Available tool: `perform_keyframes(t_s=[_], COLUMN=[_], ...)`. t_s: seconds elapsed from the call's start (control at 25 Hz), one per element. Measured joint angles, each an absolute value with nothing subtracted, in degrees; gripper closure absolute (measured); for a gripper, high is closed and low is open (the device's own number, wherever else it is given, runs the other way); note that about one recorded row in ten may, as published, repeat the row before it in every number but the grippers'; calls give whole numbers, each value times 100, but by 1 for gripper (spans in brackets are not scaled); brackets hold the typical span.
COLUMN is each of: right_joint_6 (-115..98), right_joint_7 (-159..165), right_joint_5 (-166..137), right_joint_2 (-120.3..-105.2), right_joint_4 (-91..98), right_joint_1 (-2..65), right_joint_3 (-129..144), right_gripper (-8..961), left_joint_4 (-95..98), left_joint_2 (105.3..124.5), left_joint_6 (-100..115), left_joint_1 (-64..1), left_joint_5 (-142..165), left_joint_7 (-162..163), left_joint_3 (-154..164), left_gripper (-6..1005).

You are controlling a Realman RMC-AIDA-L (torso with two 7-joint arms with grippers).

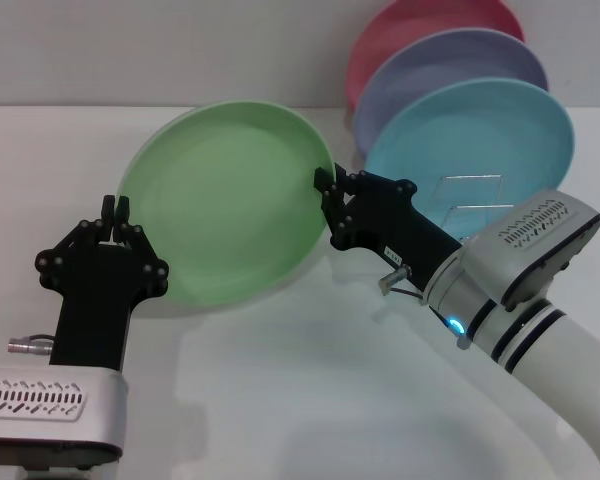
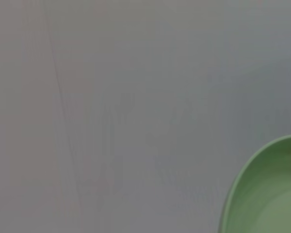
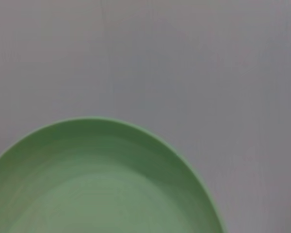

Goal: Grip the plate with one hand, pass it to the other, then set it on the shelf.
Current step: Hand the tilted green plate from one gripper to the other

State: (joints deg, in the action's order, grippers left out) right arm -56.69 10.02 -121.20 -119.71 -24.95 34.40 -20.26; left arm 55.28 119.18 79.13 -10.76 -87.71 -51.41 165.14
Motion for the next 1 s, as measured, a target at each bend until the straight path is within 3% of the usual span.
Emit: perform_keyframes(t_s=[1.0], right_joint_6=[-5672], right_joint_7=[999], right_joint_5=[-12120], right_joint_2=[-11971], right_joint_4=[-2478], right_joint_1=[3446], right_joint_3=[-2005], right_gripper=[856], left_joint_4=[5537], left_joint_2=[11917], left_joint_6=[7910], left_joint_1=[-1028], left_joint_5=[-8710], left_joint_7=[-5141], left_joint_3=[16514], left_gripper=[952])
